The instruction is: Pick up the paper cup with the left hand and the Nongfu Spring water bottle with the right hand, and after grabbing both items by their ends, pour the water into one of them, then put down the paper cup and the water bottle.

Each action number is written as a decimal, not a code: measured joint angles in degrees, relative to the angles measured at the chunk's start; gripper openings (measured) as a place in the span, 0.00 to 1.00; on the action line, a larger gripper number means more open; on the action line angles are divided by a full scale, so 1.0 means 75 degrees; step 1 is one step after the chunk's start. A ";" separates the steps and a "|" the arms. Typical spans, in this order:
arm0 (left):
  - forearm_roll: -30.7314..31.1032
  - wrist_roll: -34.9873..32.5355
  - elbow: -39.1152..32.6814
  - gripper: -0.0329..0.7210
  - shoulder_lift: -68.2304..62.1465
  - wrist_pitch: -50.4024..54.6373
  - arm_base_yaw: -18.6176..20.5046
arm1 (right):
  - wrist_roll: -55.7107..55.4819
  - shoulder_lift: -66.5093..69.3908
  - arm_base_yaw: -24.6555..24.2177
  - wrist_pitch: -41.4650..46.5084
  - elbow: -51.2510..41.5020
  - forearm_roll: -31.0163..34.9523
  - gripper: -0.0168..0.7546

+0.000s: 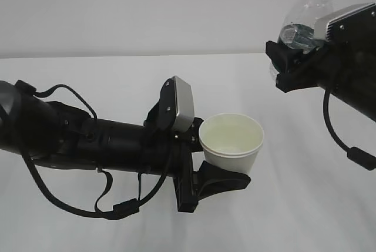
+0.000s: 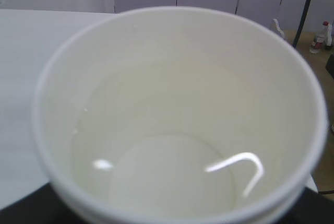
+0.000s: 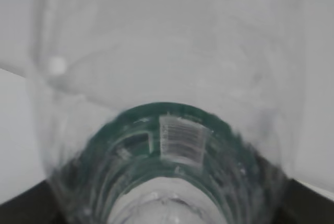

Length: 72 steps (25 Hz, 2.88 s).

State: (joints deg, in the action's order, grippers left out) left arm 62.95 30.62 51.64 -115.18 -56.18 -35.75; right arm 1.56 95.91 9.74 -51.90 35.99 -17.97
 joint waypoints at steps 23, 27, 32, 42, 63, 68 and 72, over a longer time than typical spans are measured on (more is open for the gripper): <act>0.0000 0.0000 0.0000 0.68 0.0000 0.0000 0.0000 | 0.0891 0.0751 0.0000 0.0511 0.0005 0.2050 0.65; 0.0000 0.0000 0.0000 0.68 0.0000 0.0000 0.0000 | 0.0904 0.0956 0.0000 0.0461 0.0018 0.2277 0.65; 0.0000 0.0000 0.0000 0.68 0.0000 0.0000 0.0000 | 0.0904 0.1213 0.0000 0.0461 0.0023 0.2496 0.65; 0.0000 0.0000 0.0000 0.68 0.0000 0.0000 0.0000 | 0.0904 0.1504 0.0000 0.0461 0.0035 0.2877 0.65; -0.0362 -0.0092 0.0000 0.68 0.0000 0.0000 0.0000 | 0.0842 0.1995 0.0000 0.0449 0.0052 0.2922 0.65; -0.0858 -0.0374 0.0000 0.68 0.0000 0.0227 0.0000 | 0.0842 0.1995 0.0000 0.0449 0.0052 0.2922 0.65; -0.1503 -0.0729 -0.0003 0.68 0.0000 0.0437 0.0000 | 0.0842 0.1995 0.0000 0.0433 0.0052 0.2922 0.65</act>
State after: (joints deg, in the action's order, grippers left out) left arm 51.67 25.15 51.61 -115.18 -52.91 -35.75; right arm 7.87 110.87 9.74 -48.65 36.38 3.94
